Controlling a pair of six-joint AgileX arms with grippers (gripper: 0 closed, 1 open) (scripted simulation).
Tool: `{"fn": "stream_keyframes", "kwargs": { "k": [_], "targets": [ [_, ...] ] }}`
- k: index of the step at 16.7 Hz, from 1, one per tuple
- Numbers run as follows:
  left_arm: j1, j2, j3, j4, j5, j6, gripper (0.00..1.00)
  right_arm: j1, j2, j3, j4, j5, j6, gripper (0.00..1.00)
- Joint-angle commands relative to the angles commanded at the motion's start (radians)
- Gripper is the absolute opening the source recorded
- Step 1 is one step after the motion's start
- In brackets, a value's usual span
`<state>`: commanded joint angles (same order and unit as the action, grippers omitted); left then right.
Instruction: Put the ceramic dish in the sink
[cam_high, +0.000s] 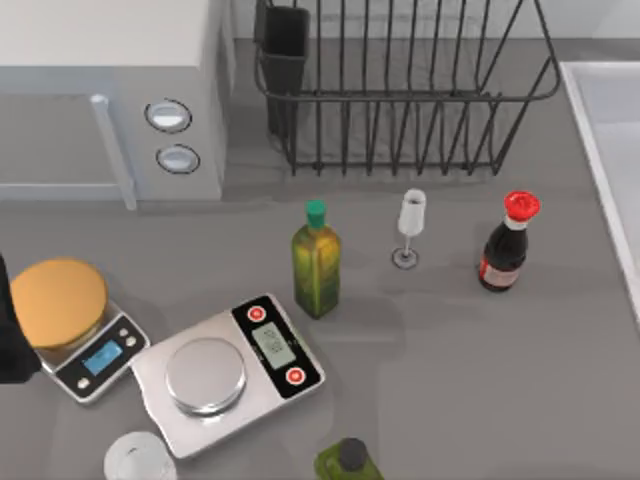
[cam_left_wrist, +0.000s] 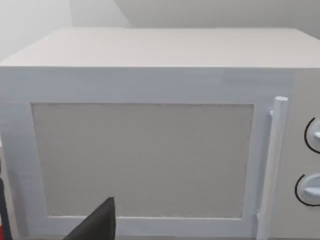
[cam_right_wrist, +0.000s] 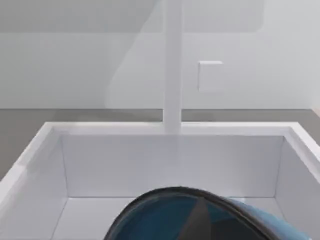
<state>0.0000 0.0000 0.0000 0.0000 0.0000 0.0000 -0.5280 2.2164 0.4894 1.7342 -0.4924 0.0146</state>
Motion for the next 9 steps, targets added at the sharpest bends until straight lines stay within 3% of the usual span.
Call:
{"fn": "stream_keyframes", "kwargs": {
  "k": [3, 9],
  "targets": [
    [0.000, 0.000, 0.000, 0.000, 0.000, 0.000, 1.00, 0.000, 0.000, 0.000, 0.000, 0.000, 0.000, 0.98],
    [0.000, 0.000, 0.000, 0.000, 0.000, 0.000, 1.00, 0.000, 0.000, 0.000, 0.000, 0.000, 0.000, 1.00]
  ]
}}
